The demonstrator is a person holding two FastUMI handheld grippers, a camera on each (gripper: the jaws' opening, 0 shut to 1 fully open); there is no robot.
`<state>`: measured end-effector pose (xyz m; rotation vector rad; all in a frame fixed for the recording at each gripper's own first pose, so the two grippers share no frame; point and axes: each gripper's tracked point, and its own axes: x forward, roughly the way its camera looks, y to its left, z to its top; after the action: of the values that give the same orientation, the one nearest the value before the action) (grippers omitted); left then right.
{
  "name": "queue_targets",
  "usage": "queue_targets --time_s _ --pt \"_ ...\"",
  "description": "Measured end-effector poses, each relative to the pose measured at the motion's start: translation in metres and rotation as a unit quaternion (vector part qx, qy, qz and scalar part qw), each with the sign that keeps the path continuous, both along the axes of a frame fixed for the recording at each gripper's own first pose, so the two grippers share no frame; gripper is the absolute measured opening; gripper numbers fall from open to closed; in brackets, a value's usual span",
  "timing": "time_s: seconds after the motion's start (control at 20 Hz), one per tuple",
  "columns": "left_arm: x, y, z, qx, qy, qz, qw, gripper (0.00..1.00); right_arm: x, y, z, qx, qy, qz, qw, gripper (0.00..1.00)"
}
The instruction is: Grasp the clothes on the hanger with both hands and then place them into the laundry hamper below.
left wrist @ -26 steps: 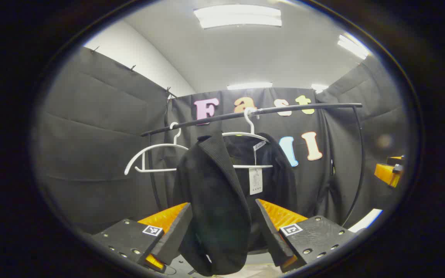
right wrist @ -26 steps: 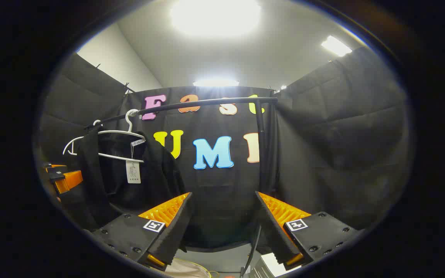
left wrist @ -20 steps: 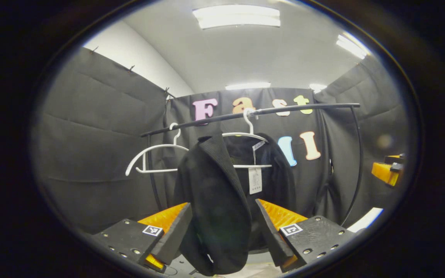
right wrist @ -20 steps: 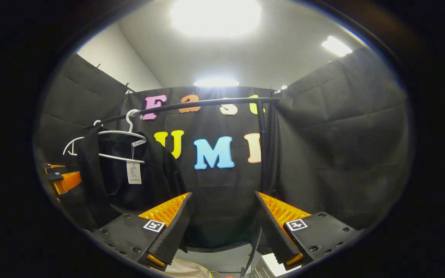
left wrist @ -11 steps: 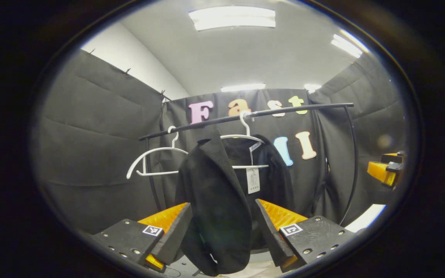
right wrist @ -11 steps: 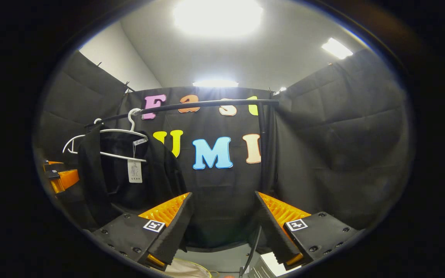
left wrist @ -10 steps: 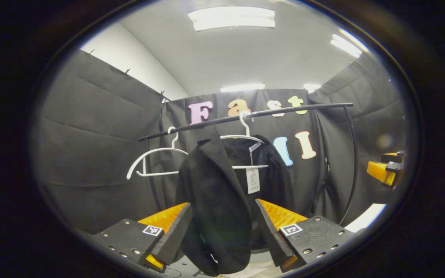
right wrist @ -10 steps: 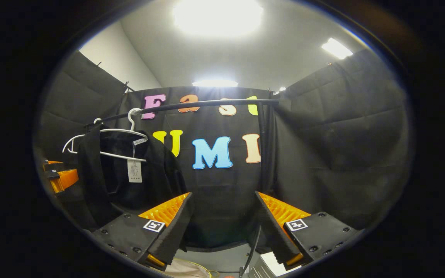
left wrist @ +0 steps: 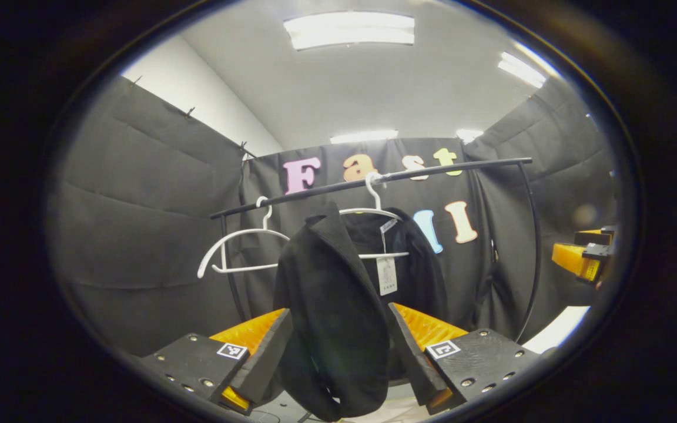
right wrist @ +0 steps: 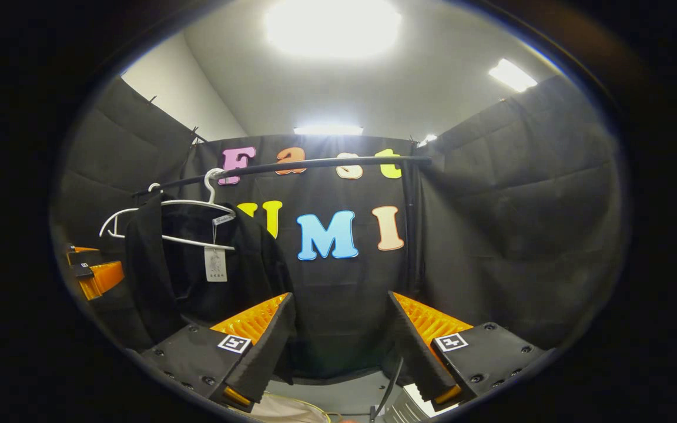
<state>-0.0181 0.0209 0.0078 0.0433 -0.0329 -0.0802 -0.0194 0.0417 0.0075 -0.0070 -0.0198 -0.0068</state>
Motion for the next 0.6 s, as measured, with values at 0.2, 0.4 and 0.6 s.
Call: queue_targets --time_s 0.2,0.4,0.6 --pt "0.012 0.000 0.006 -0.008 -0.005 -0.009 1.000 0.92 0.008 0.025 0.007 0.000 -0.008 0.023 1.000 0.92" --pt "0.026 -0.008 0.016 -0.019 -0.006 -0.016 1.000 0.92 0.024 0.048 0.015 0.004 -0.013 0.050 0.999 0.92" --pt "0.046 -0.020 0.026 -0.012 -0.013 -0.017 1.000 0.92 0.051 0.067 0.023 0.016 -0.017 0.079 0.997 0.92"
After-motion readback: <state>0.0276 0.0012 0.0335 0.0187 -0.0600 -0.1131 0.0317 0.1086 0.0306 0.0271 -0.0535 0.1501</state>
